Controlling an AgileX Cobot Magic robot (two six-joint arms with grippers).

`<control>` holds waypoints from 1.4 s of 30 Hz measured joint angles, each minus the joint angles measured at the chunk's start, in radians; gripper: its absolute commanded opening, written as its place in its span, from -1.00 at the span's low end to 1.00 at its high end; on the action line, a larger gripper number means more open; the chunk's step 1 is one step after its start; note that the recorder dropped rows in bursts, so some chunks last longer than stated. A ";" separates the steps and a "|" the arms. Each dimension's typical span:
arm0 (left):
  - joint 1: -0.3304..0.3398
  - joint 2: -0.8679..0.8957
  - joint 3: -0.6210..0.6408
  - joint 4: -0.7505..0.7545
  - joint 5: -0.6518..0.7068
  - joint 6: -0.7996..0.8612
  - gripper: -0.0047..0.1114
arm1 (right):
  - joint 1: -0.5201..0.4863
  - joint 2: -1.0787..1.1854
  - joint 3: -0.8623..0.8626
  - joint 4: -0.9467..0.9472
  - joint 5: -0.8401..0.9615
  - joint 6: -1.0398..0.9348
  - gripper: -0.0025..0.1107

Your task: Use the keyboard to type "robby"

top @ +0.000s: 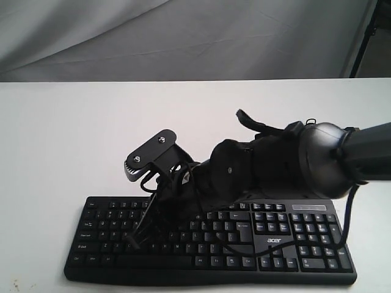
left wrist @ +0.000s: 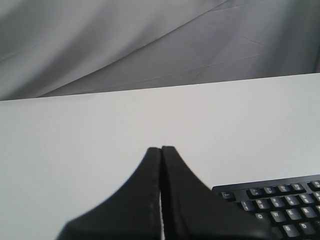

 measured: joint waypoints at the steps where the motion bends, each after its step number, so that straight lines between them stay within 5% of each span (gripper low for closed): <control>1: 0.000 0.000 0.000 0.000 0.000 0.000 -0.92 | 0.000 0.004 0.000 -0.002 0.000 0.000 -0.96; 36: 0.000 0.000 0.000 0.000 0.000 0.000 -0.92 | -0.001 0.085 -0.002 -0.002 -0.036 0.000 -0.96; 42: 0.000 0.000 0.000 0.000 0.000 0.000 -0.92 | -0.004 -0.062 0.038 -0.004 -0.062 0.000 -0.96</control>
